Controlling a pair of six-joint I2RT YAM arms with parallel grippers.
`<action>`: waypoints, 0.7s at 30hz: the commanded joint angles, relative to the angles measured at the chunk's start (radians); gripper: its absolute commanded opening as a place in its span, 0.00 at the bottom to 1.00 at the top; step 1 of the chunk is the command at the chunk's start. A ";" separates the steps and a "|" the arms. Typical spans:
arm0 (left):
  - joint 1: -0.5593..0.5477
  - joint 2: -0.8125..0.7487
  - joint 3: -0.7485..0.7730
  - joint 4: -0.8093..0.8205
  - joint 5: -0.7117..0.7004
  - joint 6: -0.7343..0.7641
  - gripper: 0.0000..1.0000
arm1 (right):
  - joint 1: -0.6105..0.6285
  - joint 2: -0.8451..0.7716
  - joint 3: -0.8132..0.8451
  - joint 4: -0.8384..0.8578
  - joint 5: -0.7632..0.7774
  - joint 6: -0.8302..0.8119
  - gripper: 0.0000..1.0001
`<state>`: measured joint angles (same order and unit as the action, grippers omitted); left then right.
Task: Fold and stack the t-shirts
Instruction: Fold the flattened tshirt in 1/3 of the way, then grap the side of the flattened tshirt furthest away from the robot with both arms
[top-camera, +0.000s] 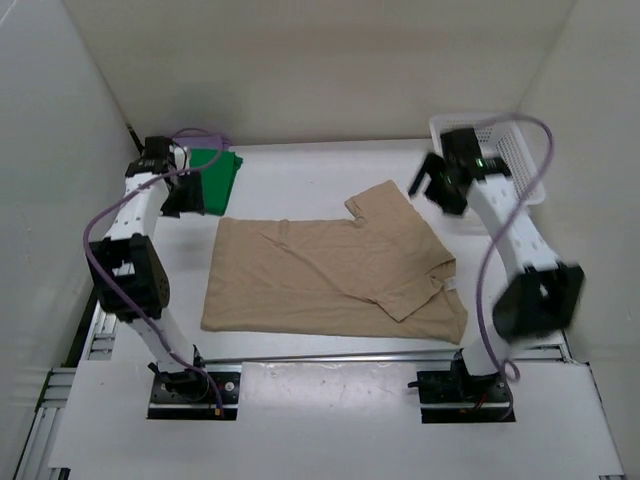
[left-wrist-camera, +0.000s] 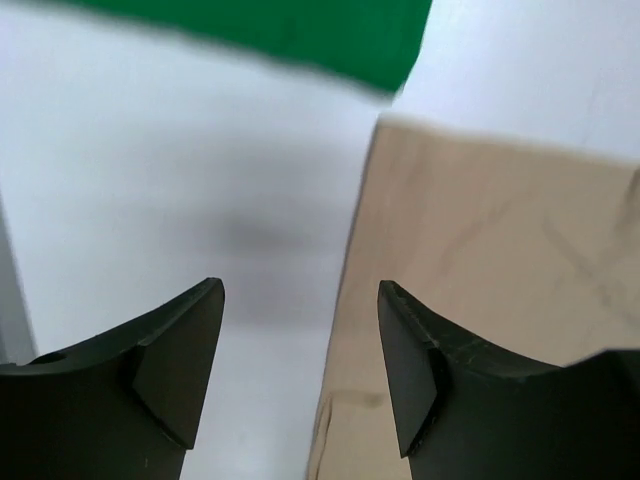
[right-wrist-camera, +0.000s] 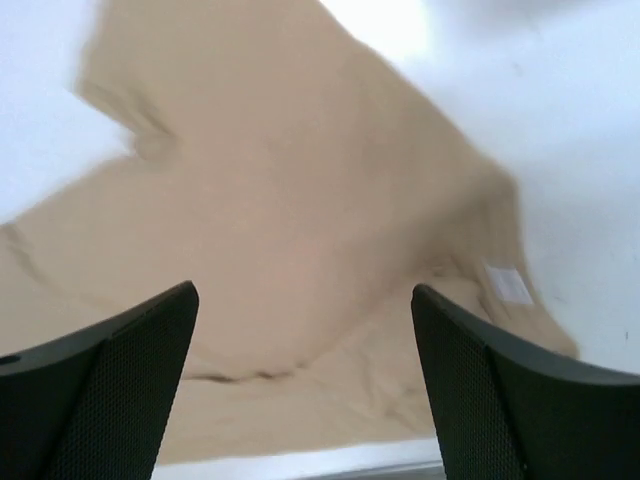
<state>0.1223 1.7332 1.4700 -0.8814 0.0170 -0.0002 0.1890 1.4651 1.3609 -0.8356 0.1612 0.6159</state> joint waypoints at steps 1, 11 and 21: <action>-0.021 0.192 0.120 0.052 0.070 0.000 0.73 | 0.050 0.366 0.456 -0.051 -0.019 -0.171 0.90; -0.093 0.361 0.260 0.108 0.069 0.000 0.75 | 0.001 0.965 0.885 0.170 -0.052 0.074 0.89; -0.125 0.391 0.247 0.127 0.028 0.000 0.79 | 0.047 1.097 0.943 0.181 0.074 0.113 0.86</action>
<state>-0.0010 2.1487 1.6993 -0.7750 0.0494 -0.0006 0.2142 2.5225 2.2955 -0.6685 0.1883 0.7029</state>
